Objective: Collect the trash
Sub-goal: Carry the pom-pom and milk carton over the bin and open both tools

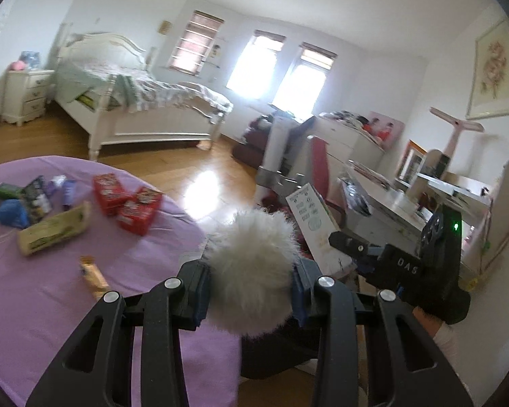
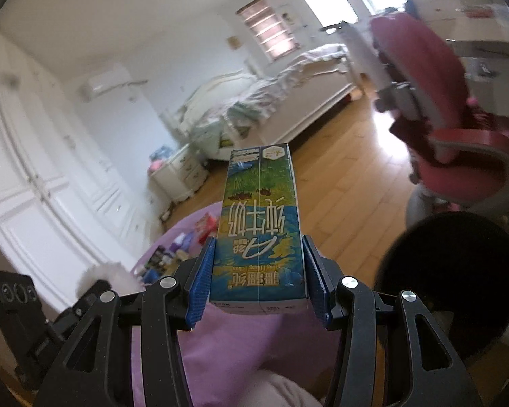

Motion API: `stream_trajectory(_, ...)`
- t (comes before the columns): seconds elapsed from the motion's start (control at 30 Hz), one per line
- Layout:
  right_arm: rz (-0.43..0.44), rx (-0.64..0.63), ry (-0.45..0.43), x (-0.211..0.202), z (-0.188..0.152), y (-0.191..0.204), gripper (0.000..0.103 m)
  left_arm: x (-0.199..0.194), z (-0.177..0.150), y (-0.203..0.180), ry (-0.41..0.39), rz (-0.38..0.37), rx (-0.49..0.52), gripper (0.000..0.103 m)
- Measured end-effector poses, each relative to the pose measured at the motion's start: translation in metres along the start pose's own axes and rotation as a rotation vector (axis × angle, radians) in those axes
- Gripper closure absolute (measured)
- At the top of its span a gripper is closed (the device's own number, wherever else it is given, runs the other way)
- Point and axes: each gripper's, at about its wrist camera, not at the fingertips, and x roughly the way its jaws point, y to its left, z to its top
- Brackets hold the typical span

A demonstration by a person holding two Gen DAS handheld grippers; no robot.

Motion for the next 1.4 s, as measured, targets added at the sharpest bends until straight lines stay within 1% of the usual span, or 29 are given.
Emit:
stream_trajectory(0.13,-0.034,0.03,-0.042,-0.017,-0.003,-0.027,0.053,0.021,0.001,-0.019,0.027,-0.065,0.037,0.066)
stream_trajectory(0.3,-0.095,0.071,-0.081,-0.043,-0.01,-0.063,0.053,0.065,-0.003,-0.047,0.098,-0.175,0.076,0.066)
stream_trajectory(0.5,-0.157,0.133,-0.108,-0.07,-0.021,-0.114,0.053,0.111,-0.005,-0.069,0.183,-0.226,0.157,0.066)
stream_trajectory(0.57,-0.172,0.152,-0.113,-0.076,-0.025,-0.128,0.053,0.125,-0.003,-0.074,0.208,-0.239,0.174,0.066)
stream_trajectory(0.7,-0.192,0.179,-0.11,-0.077,-0.031,-0.142,0.053,0.149,-0.007,-0.083,0.251,-0.254,0.187,0.066)
stream_trajectory(0.93,-0.225,0.219,-0.092,-0.07,-0.04,-0.165,0.053,0.18,-0.027,-0.098,0.328,-0.288,0.198,0.066)
stream_trajectory(1.17,-0.243,0.239,-0.083,-0.065,-0.042,-0.174,0.053,0.202,-0.037,-0.105,0.39,-0.309,0.23,0.066)
stream_trajectory(1.4,-0.254,0.254,-0.058,-0.054,-0.047,-0.178,0.053,0.218,-0.044,-0.103,0.414,-0.316,0.196,0.066)
